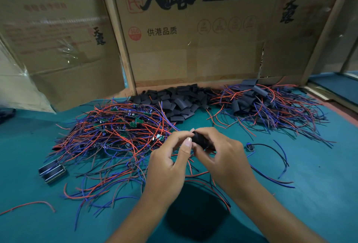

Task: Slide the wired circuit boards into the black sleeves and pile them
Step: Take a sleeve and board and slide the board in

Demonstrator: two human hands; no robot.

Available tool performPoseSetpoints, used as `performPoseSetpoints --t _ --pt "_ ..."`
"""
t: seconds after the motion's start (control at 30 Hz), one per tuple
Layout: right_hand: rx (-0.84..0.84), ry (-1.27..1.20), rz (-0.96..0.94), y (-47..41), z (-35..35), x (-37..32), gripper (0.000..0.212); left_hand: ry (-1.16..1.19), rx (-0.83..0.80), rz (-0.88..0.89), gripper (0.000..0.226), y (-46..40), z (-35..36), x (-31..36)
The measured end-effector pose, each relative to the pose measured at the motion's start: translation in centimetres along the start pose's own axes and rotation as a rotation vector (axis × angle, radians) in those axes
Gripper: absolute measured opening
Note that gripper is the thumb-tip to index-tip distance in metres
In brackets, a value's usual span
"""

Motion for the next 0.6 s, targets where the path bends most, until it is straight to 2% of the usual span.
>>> performPoseSetpoints --t 0.13,0.27,0.43,0.53,0.6 --pt "0.021 0.049 -0.021 0.0 0.0 -0.2 0.025 0.053 -0.004 -0.027 0.021 0.0 0.1 -0.1" --pt "-0.019 0.101 -0.05 0.2 0.6 -0.2 0.022 0.254 0.002 -0.085 0.027 -0.3 0.5 -0.4" --pt "-0.093 0.245 -0.033 0.2 1.2 -0.3 0.03 0.248 0.029 -0.116 0.029 -0.3 0.2 -0.9" --pt "-0.178 0.32 -0.035 -0.6 0.7 -0.3 0.023 0.117 0.03 -0.06 0.023 -0.2 -0.4 -0.8" --pt "-0.229 0.404 -0.015 -2.4 -0.5 1.0 0.024 -0.114 0.052 0.003 0.027 -0.3 -1.4 -0.9"
Point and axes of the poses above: each hand's wrist, its own y-axis away from the middle knuckle, its own z-axis out of the palm, x = y × z, the point moved 5 cm from there along -y, towards the middle knuckle, and after that the axes turned 6 degrees about -x, right-handed, at the moved point
